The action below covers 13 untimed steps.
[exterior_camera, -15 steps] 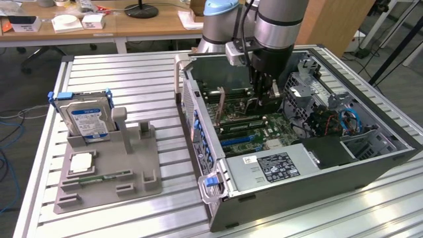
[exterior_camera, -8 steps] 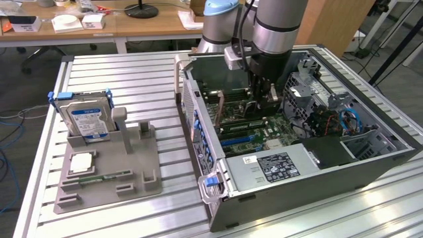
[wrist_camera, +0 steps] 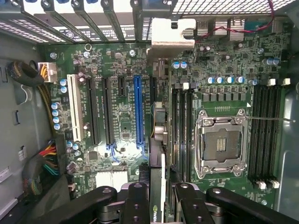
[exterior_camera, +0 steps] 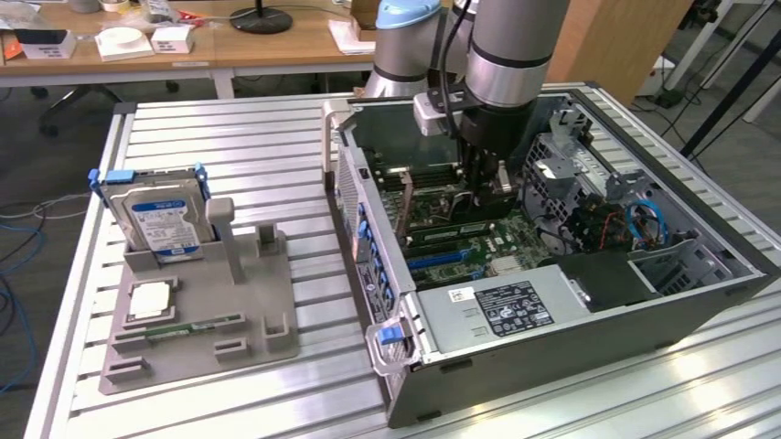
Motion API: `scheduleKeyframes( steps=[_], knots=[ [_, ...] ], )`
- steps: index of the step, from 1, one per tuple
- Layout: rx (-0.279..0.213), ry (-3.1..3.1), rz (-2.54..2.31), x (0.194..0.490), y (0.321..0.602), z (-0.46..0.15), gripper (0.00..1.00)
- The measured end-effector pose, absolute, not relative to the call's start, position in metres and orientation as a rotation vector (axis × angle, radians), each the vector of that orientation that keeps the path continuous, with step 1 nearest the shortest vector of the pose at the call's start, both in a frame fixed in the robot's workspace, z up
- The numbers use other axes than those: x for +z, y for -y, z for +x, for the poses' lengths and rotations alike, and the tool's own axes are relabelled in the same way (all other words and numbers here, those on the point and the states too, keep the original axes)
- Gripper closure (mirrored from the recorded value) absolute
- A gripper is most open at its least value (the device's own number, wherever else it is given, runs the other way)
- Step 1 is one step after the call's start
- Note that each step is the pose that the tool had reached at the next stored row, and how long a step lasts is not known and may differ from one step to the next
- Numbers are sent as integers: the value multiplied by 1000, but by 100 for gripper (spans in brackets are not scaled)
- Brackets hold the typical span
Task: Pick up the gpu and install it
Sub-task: 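Insert the gpu into the slot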
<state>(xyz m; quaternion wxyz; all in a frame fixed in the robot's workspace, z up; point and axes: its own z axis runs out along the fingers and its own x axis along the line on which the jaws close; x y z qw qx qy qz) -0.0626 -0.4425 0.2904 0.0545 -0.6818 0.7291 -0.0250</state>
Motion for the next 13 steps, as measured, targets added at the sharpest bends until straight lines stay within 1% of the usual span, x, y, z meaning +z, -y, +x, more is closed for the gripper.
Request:
scheduleKeyframes(
  steps=[13],
  knots=[
    [-76,-2214,-2071,288,448,-63,74]
  ],
)
